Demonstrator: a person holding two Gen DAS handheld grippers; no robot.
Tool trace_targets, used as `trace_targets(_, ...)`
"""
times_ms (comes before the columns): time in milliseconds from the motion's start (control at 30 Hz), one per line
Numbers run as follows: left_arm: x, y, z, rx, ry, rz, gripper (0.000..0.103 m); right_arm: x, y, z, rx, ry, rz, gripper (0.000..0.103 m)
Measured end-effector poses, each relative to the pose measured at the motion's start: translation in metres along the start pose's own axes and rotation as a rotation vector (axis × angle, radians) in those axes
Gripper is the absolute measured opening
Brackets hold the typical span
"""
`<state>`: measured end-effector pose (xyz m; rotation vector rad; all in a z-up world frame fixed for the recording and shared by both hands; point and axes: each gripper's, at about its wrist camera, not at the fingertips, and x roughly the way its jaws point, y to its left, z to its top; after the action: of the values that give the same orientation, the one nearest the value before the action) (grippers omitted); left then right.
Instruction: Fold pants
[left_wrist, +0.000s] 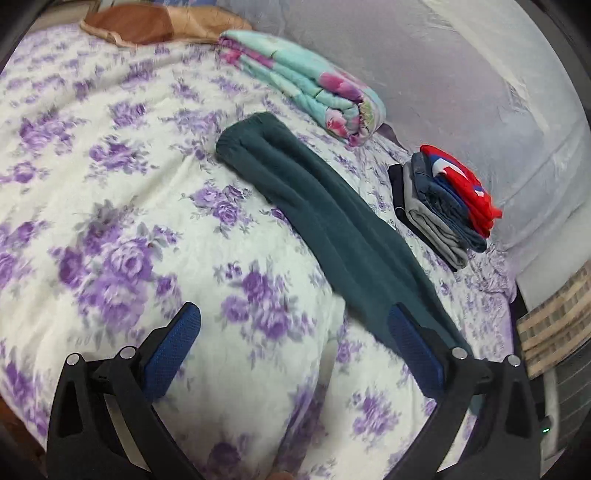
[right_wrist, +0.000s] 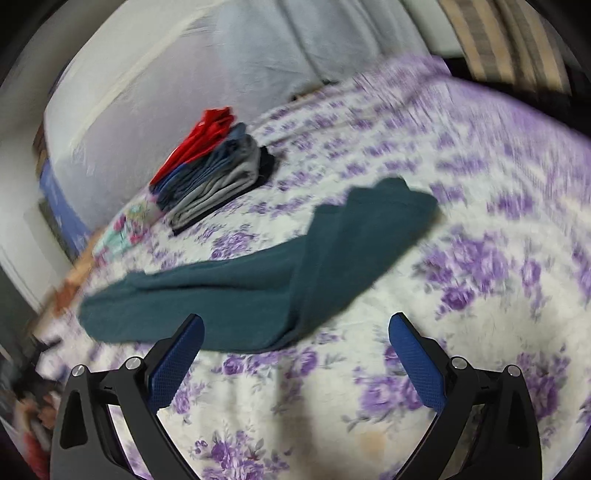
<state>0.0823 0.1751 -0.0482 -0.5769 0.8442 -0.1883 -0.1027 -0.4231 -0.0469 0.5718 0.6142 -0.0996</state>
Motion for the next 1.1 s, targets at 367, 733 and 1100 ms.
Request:
trace_targets(367, 0.041, -0.003, 0.036, -0.012, 0.005, -0.021, 0.099, 0.007, -0.016, 0.018, 0.076, 0.018, 0.038, 0.078)
trace_targets(733, 0.056, -0.033, 0.016, 0.182, -0.109, 0.129, 0.099, 0.045, 0.081, 0.035, -0.302, 0.05, -0.06, 0.06)
trace_targets(1100, 0.048, -0.017, 0.016, 0.116, -0.136, 0.035, 0.099, -0.017, 0.009, 0.004, -0.177, 0.041, -0.332, 0.072)
